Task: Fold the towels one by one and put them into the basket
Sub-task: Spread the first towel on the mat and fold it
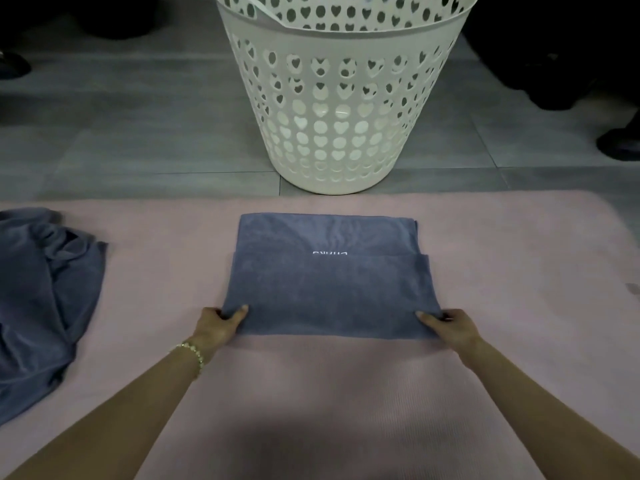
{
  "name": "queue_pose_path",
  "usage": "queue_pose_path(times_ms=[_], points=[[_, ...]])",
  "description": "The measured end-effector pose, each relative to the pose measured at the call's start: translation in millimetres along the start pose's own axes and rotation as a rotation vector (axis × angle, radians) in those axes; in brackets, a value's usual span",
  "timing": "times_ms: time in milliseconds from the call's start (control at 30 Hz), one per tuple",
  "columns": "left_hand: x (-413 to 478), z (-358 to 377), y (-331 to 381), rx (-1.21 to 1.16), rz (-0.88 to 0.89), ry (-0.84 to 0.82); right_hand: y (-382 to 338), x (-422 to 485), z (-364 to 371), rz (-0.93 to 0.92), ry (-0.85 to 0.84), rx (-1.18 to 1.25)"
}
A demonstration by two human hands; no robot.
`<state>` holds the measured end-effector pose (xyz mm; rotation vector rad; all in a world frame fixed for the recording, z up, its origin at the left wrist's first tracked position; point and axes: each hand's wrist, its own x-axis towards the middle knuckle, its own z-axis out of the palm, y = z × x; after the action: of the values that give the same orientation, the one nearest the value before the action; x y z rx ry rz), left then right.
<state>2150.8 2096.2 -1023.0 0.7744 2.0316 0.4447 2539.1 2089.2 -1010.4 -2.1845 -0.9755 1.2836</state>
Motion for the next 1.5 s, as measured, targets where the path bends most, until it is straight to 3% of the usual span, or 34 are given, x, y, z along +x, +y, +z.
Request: queue_pose_path(times_ms=[133,267,400,467,567,633,767,867,1000,1100,1200,1267,1367,1500], points=[[1.9,3.7,10.3,-0.182,-0.006,-0.061,-4.9,9.2,5.6,0.098,-0.023,0.165],[3.9,-10.2,2.9,-0.343,0.024,-0.151,-3.1,0.7,1.6,0.038,-0.053,0.249],[-9.9,-41.9,-9.6,-0.472,0.049,-0.375,18.1,-20.7,-22.7,0.033,-0.298,0.353],[-15.7,-59.4,-27.9,-0.367,0.000,-0.577,37.3,-35.8,-29.8,0.060,-0.439,0.353],[-21.2,-69.3,-52.5,0.072,-0.039,-0.760,66.3,-42.2,-32.2,0.077,-0.503,0.154],[-13.1,-63.7,-54.7,0.316,0.095,-0.621,72.5,-34.4,-29.6,-0.006,-0.415,-0.096],[7.6,-46.0,-32.0,0.404,0.499,-0.039,50.8,-13.1,-22.2,-0.234,0.011,-0.259],[11.0,-33.1,-15.5,0.620,0.703,-0.097,16.8,-6.1,-12.3,-0.356,0.059,-0.327],[19.0,-27.5,-13.3,0.794,0.718,-0.114,7.1,12.5,-5.4,-0.224,-0.047,-0.225],[15.3,-37.2,-2.3,0.513,0.626,-0.194,7.5,16.8,-15.7,-0.246,-0.005,-0.287],[7.6,-57.3,9.7,-0.040,0.281,-0.527,2.4,13.0,-32.8,-0.371,0.000,-0.348],[6.6,-67.9,10.9,-0.155,0.192,-0.639,-1.2,10.4,-43.4,-0.447,0.018,-0.453],[5.9,-73.8,19.0,-0.291,0.175,-0.625,-12.1,11.2,-53.8,-0.509,0.082,-0.357],[25.5,-62.4,39.6,-0.413,0.209,-0.390,-44.4,23.7,-44.8,-0.449,0.020,-0.008]])
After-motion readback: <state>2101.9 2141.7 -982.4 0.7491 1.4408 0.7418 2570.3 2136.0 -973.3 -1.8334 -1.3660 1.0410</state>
